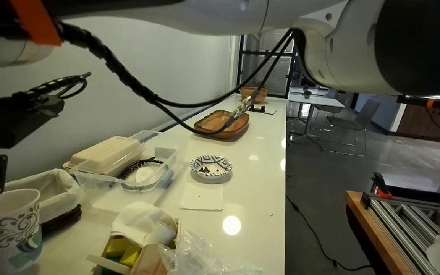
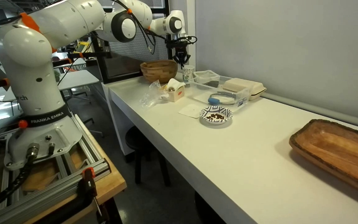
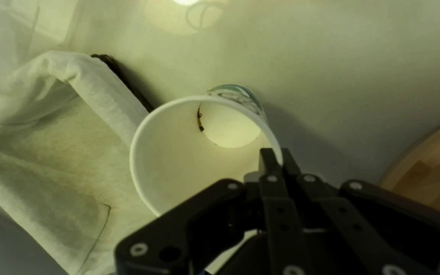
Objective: Pour the contents in the coffee cup into the black and white bowl.
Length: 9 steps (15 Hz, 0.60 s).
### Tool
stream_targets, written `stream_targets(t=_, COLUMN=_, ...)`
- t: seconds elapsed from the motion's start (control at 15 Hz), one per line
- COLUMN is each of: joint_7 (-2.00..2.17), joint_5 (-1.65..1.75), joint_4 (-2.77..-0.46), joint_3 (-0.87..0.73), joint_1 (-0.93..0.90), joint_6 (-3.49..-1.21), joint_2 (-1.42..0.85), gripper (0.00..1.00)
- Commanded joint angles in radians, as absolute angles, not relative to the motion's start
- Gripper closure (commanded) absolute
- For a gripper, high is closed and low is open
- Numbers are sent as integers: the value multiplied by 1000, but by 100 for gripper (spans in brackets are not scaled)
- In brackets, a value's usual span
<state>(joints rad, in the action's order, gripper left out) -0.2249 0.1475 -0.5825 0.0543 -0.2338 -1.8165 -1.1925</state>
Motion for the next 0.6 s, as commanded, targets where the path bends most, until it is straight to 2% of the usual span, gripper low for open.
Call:
stream_targets(t=0.0, joint_7=-234, joint_5=157, joint_4=-562, joint_3=51, joint_1=-250, joint_6=-1874, joint_2=-1235, gripper=99)
stream_targets(t=0.07, joint_7=-239, joint_5=159, joint_4=-563, joint_3=50, joint_1=-252, joint_6=-1876, joint_2=-1237, gripper=99)
stream_targets(t=0.2, joint_7=-248, joint_5=155, joint_4=-561, joint_3=53, joint_1=-254, joint_6=-1872, joint_2=-1231, gripper=69)
stream_targets(t=0.53, joint_7=-279, joint_5=130, joint_4=-556, joint_3=82, joint_1=-251, joint_6=-1743, joint_2=-1144, gripper=33)
